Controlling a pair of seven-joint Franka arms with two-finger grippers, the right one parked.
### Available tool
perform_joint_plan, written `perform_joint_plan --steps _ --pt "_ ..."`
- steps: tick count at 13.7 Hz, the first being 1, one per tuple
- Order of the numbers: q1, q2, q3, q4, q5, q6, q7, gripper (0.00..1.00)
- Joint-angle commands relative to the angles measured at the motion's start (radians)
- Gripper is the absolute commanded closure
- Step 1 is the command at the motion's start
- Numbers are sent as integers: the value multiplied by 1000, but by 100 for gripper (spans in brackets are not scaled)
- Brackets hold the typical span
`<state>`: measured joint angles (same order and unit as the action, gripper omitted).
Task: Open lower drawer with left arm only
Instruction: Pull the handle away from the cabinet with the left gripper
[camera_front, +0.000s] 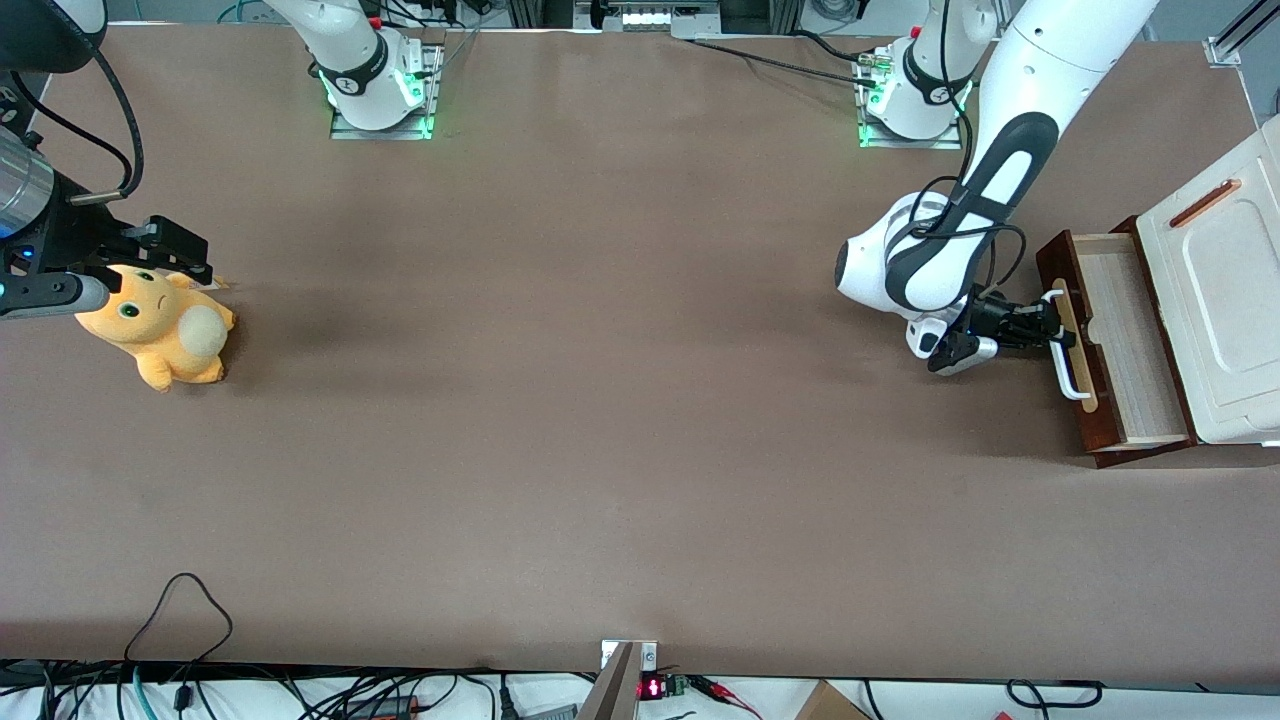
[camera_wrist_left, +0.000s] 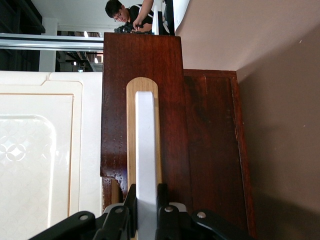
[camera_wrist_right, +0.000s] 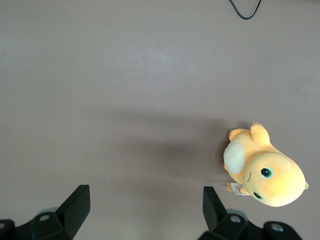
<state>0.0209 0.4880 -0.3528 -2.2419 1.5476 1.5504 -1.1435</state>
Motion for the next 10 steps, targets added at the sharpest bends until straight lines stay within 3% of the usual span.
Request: perform_joint_plan --steps 1,4,5,6,7,10 --pt "-35 -9 -49 53 17 39 93 100" --pt "-35 -9 -49 50 17 39 110 100" --pt "-33 -11 -49 48 17 36 111 85" --pt "-32 -11 -48 44 16 34 113 32" --pt "-23 -22 -46 39 16 33 114 0" --pt "-18 -52 -48 51 -50 40 110 0"
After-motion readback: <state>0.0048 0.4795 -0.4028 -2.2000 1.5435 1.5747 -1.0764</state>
